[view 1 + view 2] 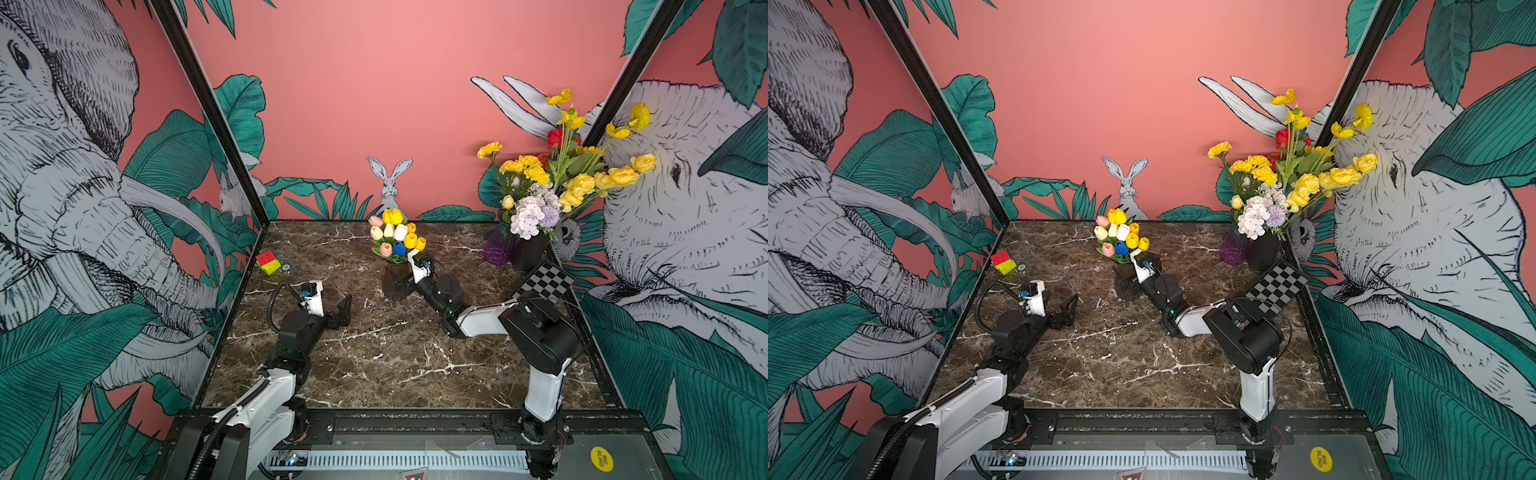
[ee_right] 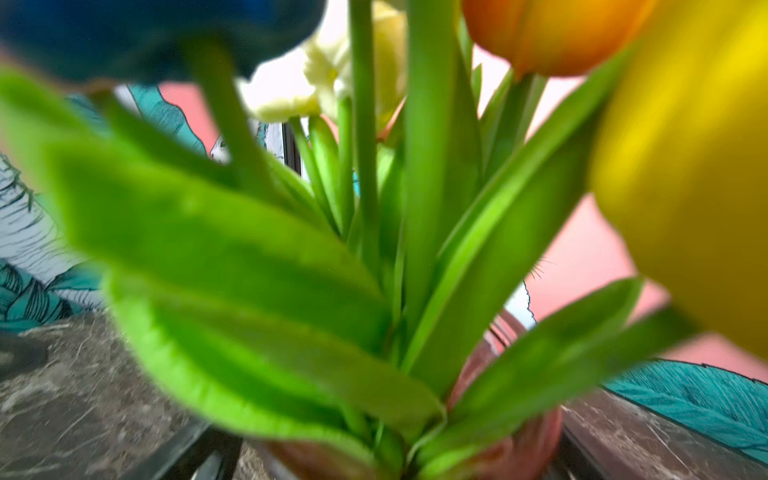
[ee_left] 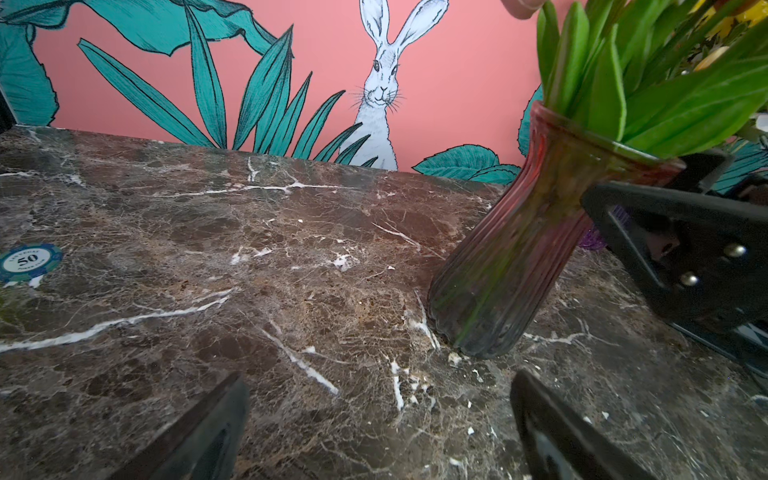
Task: Pick out yellow flowers from the vase
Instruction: Move the vase to the center of the board, then pick up the flower from the vase.
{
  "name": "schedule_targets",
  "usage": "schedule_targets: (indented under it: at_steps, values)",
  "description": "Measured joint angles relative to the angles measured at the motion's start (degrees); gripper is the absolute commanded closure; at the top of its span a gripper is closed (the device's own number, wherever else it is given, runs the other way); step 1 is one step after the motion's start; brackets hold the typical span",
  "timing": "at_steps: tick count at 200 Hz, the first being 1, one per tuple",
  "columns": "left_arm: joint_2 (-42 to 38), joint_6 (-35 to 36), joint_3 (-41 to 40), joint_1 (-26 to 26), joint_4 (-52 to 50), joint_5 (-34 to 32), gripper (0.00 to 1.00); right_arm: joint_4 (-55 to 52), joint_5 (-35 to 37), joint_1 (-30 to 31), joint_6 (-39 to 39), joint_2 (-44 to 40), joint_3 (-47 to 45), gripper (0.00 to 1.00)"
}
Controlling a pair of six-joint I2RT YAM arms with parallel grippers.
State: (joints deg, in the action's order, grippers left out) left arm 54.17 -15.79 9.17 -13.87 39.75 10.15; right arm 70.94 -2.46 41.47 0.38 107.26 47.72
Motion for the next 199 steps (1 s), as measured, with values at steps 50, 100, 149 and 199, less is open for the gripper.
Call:
schedule_targets:
  at_steps: [50,100,149,199]
  values:
    - [0.74,0.70,0.50,-1.49,0.02,2.99,0.01,0.15,-1.60,-1.68,2.89,-6.62,-5.66,0.08]
    - [1.46,2.12,1.22,-3.74,0.11,5.57,0.01,-0.59,-4.31,-5.73,8.83,-12.83,-10.84,0.32]
    - [3.06,2.80,1.22,-4.48,0.90,6.51,0.01,-3.61,-7.78,-6.49,11.13,-16.46,-10.03,0.49]
    - [3.23,3.43,1.22,-4.90,0.87,6.58,0.01,-5.49,-10.34,-6.49,13.29,-14.34,-5.92,0.64]
